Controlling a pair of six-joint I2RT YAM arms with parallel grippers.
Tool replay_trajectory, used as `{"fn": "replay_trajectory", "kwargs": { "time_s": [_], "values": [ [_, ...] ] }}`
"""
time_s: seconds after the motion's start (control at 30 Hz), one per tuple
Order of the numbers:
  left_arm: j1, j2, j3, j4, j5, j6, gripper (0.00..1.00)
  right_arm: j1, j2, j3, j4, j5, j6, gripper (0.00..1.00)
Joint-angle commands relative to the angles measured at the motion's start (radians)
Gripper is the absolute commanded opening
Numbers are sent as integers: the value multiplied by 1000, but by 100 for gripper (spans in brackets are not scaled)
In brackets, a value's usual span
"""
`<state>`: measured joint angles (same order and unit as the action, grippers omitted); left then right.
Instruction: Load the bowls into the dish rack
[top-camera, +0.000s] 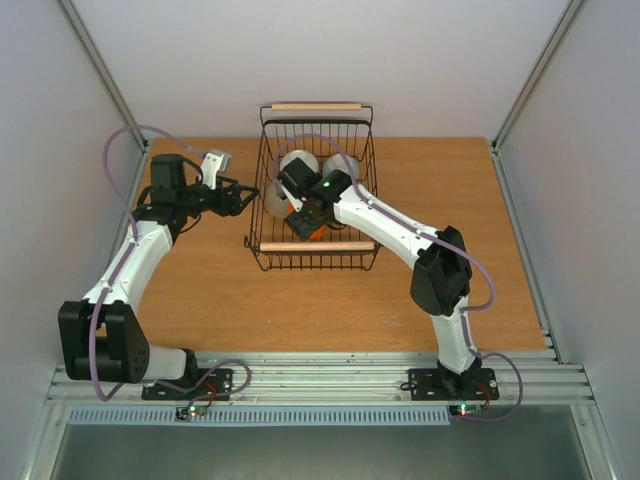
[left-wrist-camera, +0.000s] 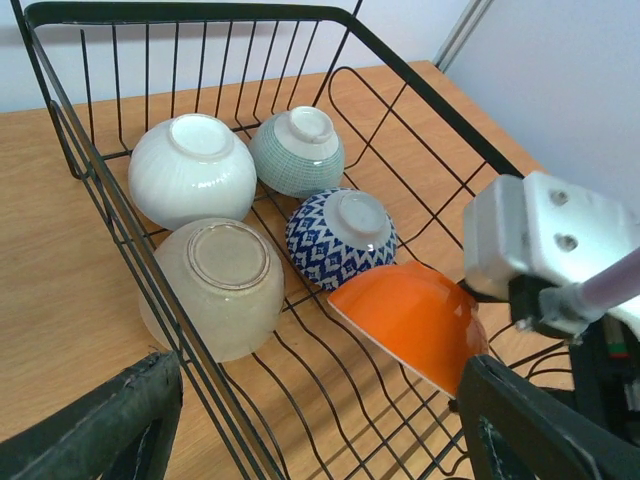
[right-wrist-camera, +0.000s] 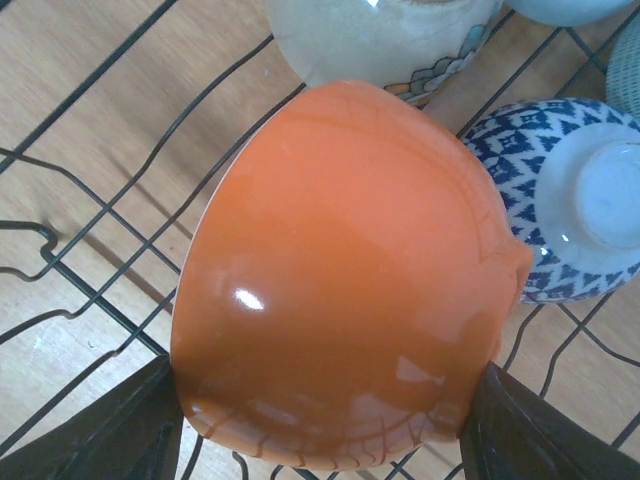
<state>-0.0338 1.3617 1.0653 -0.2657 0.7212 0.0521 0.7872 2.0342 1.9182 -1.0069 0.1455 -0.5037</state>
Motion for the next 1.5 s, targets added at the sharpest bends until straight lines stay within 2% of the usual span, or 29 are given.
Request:
{"fn": "replay_trajectory", "kwargs": {
  "time_s": [0.0,0.27,0.57,0.77,0.93,1.07,1.27,1.47],
  "values": [
    [4,-14,16,24,-14,-8,75,21,35,51,-22,62,-10,1],
    [5,-17,16,23,-17,-8,75,59,126,112,-60,142,-9,1],
    [5,-16,16,23,-15,-5,75,89,269,289,-176,195,34,1],
    [5,-15,16,23,-14,-5,75,106,318,342,-235,245,61,2],
    [5,-15,16,23,-12,-5,75,119,349,379,-274,249,65,11],
    [5,-16,18,20,-11,-5,75,124,366,391,-286,230,68,22],
    [5,-13,18,20,-5,-5,76,127,371,392,-289,207,67,46],
    [5,-13,19,17,-4,0,75,127,367,393,-277,193,64,58]
  ]
}}
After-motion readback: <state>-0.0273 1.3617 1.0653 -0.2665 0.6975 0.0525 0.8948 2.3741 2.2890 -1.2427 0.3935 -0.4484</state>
